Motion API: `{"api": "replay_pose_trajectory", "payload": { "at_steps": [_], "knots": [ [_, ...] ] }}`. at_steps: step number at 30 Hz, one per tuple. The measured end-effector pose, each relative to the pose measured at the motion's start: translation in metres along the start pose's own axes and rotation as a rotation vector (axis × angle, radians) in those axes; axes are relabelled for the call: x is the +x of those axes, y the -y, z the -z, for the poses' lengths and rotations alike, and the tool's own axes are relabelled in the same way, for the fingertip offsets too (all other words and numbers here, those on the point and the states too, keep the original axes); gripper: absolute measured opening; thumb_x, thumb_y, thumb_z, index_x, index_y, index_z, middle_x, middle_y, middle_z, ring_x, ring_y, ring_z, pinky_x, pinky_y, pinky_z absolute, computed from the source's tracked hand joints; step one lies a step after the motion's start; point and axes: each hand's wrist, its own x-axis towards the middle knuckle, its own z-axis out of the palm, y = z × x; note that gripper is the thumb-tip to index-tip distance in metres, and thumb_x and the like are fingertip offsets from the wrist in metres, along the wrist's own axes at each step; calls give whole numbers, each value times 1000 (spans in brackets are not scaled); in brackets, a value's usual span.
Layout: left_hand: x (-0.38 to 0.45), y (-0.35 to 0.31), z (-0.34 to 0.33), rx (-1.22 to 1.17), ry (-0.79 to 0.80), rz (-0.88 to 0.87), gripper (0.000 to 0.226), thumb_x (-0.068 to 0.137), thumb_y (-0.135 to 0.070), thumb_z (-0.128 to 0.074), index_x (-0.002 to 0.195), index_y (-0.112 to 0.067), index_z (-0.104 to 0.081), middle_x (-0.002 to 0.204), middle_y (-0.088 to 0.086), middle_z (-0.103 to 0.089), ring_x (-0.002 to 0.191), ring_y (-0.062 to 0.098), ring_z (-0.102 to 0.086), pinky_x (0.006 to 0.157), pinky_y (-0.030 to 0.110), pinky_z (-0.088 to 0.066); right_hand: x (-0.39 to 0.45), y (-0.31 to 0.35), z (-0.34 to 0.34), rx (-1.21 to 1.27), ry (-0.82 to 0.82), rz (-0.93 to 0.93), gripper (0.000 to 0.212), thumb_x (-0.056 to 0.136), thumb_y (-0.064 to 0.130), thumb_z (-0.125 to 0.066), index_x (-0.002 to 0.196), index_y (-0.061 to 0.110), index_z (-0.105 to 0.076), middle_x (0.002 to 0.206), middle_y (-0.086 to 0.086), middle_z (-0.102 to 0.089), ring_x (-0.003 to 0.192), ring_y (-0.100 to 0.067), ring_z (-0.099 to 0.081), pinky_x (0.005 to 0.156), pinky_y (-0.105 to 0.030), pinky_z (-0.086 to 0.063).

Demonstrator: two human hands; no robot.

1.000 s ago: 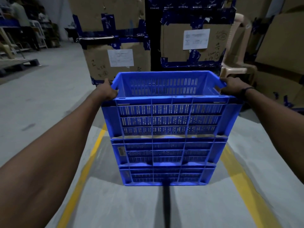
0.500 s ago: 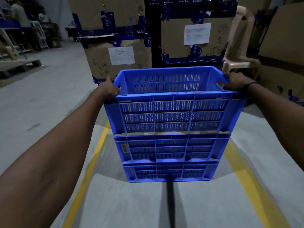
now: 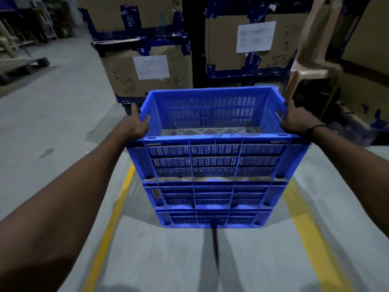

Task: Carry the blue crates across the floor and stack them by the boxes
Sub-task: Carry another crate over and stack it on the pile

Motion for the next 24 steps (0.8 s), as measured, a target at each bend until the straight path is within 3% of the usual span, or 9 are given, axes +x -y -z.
{"api": "replay_pose_trajectory", "payload": {
  "at_steps": [7, 13, 20, 24],
  "knots": [
    [-9, -2, 5, 36, 31, 10, 62, 89, -22, -58, 141, -17, -24, 100, 25, -62, 85, 42, -63, 78, 51, -54, -6, 8, 10, -20, 47, -24, 68, 87, 19, -55, 146, 12, -23, 121, -32, -59, 103, -49, -60, 86, -48, -48],
    [-15, -9, 10, 51, 60, 63, 73, 84, -19, -58, 147, -25, -23, 90, 18, -57, 73, 38, -57, 67, 44, -49, -3, 10, 12, -33, 95, -88, 85, 79, 20, -63, 149, 21, -15, 101, -28, -64, 85, -46, -62, 69, -43, -49],
    [-17, -22, 18, 20, 75, 121, 78, 78, -9, -58, 149, -25, -28, 70, -2, -50, 67, 32, -49, 62, 37, -40, 3, 13, 14, -17, 161, -117, 104, 73, 13, -63, 153, 37, 0, 91, -19, -65, 77, -43, -61, 65, -46, -52],
    [-17, -23, 15, 17, 69, 168, 79, 77, -9, -55, 147, -29, -27, 78, 8, -61, 71, 39, -59, 61, 38, -40, 8, 12, 18, 14, 179, -140, 105, 75, 12, -63, 154, 40, 0, 87, -19, -63, 73, -43, -60, 62, -43, -50]
  ]
}}
